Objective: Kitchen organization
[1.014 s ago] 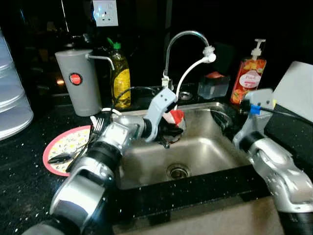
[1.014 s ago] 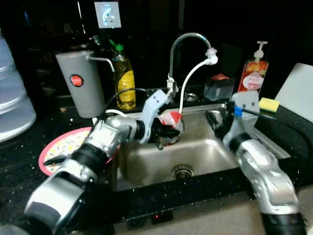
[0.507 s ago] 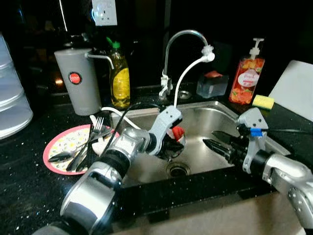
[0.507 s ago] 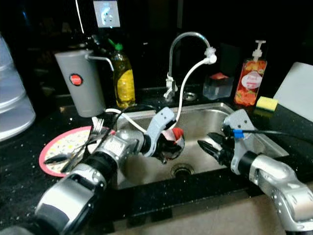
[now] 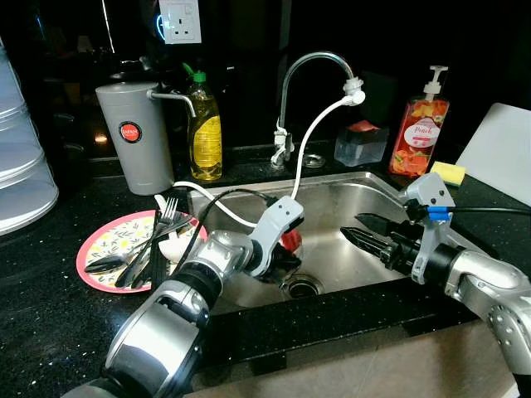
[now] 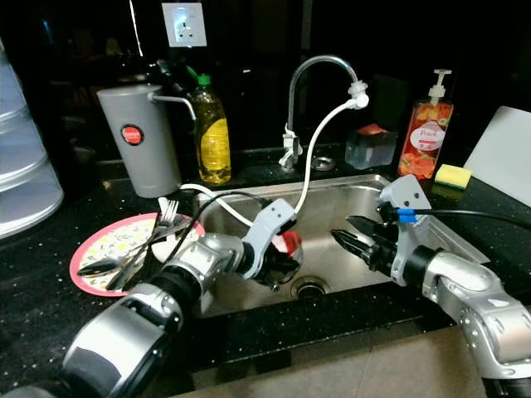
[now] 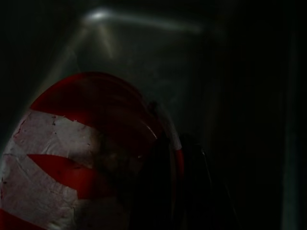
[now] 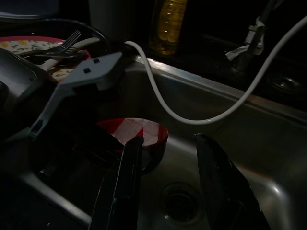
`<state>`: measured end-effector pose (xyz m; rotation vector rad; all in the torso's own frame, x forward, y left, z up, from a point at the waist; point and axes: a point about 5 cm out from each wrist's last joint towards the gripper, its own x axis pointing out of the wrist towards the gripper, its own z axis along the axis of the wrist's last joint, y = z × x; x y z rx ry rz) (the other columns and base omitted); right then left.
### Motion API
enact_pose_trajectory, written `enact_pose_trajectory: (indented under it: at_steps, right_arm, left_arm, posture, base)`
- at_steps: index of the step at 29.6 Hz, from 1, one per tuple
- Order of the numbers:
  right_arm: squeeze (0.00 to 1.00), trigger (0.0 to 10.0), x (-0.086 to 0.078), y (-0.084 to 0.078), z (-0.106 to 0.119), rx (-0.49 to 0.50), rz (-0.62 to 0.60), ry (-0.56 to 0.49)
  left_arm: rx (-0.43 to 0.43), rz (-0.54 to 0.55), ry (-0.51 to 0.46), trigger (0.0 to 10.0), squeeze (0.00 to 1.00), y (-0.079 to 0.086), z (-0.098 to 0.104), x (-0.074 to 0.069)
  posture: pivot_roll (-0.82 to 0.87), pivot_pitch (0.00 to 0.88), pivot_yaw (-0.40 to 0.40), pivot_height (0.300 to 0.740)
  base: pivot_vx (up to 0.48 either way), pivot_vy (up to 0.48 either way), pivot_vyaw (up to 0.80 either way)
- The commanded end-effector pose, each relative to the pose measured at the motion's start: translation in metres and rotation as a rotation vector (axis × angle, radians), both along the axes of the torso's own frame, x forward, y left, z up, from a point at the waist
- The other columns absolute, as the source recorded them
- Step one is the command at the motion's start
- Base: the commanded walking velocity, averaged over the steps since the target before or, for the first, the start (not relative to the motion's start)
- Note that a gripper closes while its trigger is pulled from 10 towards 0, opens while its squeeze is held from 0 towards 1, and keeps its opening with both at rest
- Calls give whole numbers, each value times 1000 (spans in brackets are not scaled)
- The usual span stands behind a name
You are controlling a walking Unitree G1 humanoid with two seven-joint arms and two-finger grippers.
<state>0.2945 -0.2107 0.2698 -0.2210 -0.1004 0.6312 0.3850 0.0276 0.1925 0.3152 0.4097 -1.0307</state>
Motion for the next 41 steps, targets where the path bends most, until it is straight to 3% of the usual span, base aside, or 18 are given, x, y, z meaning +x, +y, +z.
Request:
enact_pose_trajectory:
  at_steps: [1,6,7,8,9,18,19,21,22,26,29,34,41]
  right_arm:
    - [0,10000,1,0,-1,-13,8,26]
    - [0,10000,2,-1,0,-12,9,25]
    - [0,10000,2,-1,1,-12,9,22]
    - [0,10000,3,-1,1,-11,10,20]
    - [0,10000,3,-1,2,-10,12,16]
    - [0,10000,4,3,8,17,36,-13]
    - [0,10000,4,3,9,16,43,-14]
    - [0,10000,4,3,9,14,48,-15]
    - [0,10000,2,4,9,1,73,-11]
    - [0,10000,0,4,7,-22,86,1]
    - [0,10000,2,1,5,-32,86,7]
    - [0,10000,4,4,6,-22,87,-1]
    - [0,10000,5,4,6,-20,94,-7]
  left_arm:
    - [3,-2,-5,10000,0,-5,-3,-1]
    - [-9,7,1,10000,0,-5,-3,-1]
    - [-11,10,2,10000,286,-4,-4,-1]
    - [-11,13,3,10000,718,-4,-4,-1]
    - [-11,16,5,10000,1000,-3,-5,-1]
    - [-32,48,-30,10000,1000,1,2,3]
    - [-40,55,-42,10000,945,2,6,5]
    - [-46,60,-49,10000,945,3,8,6]
    - [-64,67,-74,10000,0,4,19,8]
    - [-70,65,-120,10000,0,7,34,11]
    - [-81,43,-195,10000,0,16,62,13]
    - [-101,54,-246,10000,0,27,82,13]
    - [-82,-29,-231,10000,0,66,99,-8]
  posture:
    - [-141,49,-9,740]
    - [-141,49,-10,740]
    - [-139,49,-11,740]
    - [-139,49,-11,740]
    - [-139,49,-11,740]
    - [-132,46,-15,740]
    - [-131,46,-16,740]
    - [-131,46,-16,740]
    - [-130,46,-16,740]
    - [-129,46,-15,740]
    - [-111,47,-22,740]
    - [-106,46,-21,740]
    - [-95,49,-23,740]
  base:
    - [0,0,0]
    - [0,0,0]
    - [0,0,0]
    - [0,0,0]
    - [0,0,0]
    - [0,0,0]
    - [0,0,0]
    - [0,0,0]
    - [0,0,0]
    - [0,0,0]
    - [0,0,0]
    - [0,0,0]
    - [0,0,0]
